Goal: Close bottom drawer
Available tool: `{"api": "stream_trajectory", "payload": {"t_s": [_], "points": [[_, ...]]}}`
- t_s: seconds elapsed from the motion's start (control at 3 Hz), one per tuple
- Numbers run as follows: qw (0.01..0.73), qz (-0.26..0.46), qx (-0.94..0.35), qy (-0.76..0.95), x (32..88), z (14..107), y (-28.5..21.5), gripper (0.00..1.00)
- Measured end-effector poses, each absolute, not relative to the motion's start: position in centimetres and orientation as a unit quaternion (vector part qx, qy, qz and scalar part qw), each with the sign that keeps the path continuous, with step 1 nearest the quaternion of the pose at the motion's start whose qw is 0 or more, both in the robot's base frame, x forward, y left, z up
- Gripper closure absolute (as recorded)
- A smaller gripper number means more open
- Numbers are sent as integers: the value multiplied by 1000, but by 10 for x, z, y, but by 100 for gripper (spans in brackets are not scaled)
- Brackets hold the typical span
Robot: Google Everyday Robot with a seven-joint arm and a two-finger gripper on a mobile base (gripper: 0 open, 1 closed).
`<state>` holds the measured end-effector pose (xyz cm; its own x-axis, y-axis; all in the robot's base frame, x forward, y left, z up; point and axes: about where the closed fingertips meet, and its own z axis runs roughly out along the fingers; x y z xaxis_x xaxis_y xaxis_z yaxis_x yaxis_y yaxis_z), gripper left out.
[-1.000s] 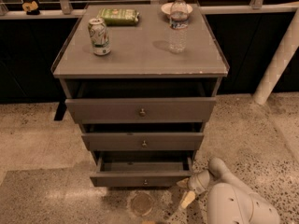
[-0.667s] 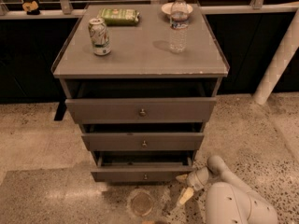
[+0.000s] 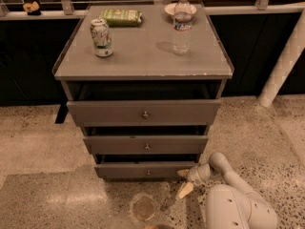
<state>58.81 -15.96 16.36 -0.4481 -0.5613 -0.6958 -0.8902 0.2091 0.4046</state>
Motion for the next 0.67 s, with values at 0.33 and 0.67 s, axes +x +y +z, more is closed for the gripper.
{"api": "stream_trajectory", "payload": {"t_s": [0.33, 0.67], "points": [[228, 394, -457, 765, 619, 171, -149, 0], [228, 394, -457, 765, 619, 171, -149, 0]]}}
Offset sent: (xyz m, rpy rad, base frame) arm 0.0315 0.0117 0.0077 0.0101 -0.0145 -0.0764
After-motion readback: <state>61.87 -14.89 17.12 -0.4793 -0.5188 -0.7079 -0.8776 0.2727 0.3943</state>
